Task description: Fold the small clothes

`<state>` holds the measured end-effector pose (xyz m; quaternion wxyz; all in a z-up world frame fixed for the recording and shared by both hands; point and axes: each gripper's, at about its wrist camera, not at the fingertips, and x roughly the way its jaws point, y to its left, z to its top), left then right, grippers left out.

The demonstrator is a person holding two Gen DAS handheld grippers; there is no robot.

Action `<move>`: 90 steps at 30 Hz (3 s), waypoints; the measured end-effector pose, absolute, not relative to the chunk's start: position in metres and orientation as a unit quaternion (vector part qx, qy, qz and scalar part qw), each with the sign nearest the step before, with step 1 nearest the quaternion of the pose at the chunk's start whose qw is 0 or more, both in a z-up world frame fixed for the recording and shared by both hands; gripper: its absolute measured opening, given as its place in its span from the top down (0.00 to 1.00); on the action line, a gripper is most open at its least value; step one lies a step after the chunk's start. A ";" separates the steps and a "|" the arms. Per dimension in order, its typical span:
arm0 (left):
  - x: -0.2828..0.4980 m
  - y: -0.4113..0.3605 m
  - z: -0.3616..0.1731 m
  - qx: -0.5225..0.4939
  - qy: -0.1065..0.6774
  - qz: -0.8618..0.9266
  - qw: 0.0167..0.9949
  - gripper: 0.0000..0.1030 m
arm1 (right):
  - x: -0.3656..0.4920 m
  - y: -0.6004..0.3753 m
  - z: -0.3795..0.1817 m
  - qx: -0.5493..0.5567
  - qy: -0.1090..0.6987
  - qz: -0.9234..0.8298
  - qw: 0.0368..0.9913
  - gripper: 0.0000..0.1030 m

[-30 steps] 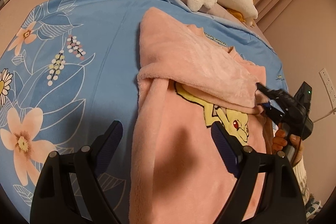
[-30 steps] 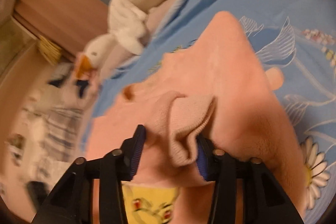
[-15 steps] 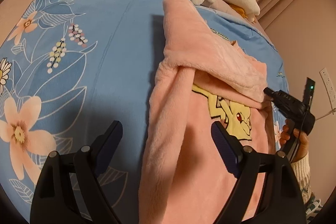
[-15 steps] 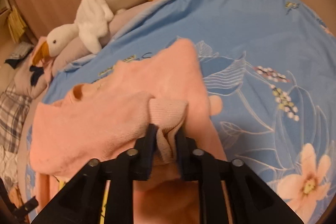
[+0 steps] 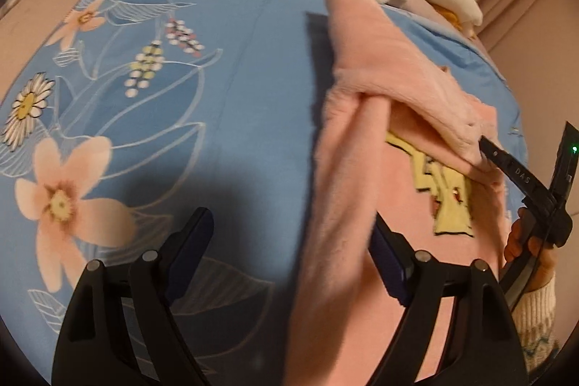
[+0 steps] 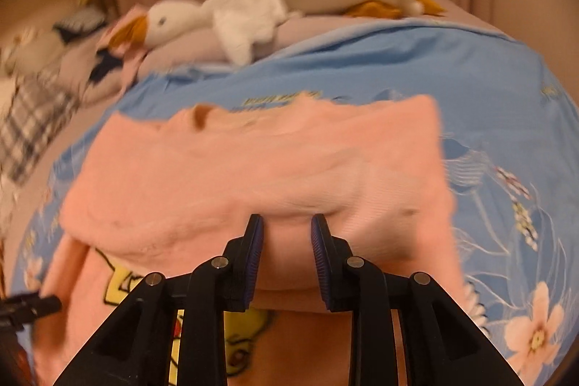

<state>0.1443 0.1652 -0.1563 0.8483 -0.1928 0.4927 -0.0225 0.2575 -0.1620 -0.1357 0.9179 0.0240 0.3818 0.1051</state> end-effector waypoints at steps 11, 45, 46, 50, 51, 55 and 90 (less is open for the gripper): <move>0.130 0.175 -0.154 -0.201 0.502 -0.031 0.841 0.20 | 0.251 -0.159 -0.131 0.000 0.396 0.094 0.913 0.73; 0.027 0.151 -0.165 -0.315 0.524 -0.187 0.769 0.21 | 0.075 -0.291 -0.159 0.212 0.473 0.158 0.840 0.53; 0.027 0.150 -0.167 -0.323 0.525 -0.198 0.762 0.21 | 0.075 -0.299 -0.165 0.232 0.477 0.156 0.833 0.53; 0.026 0.140 -0.169 -0.322 0.532 -0.220 0.752 0.21 | 0.071 -0.312 -0.187 0.297 0.492 0.172 0.800 0.53; 0.026 0.138 -0.169 -0.320 0.532 -0.222 0.752 0.21 | 0.069 -0.307 -0.189 0.302 0.490 0.187 0.796 0.53; 0.030 0.131 -0.168 -0.318 0.534 -0.225 0.750 0.21 | 0.077 -0.285 -0.194 0.303 0.497 0.230 0.780 0.53; 0.126 0.154 -0.061 -0.391 0.391 -0.265 0.790 0.87 | 0.143 -0.279 -0.085 0.326 0.277 0.339 0.838 0.83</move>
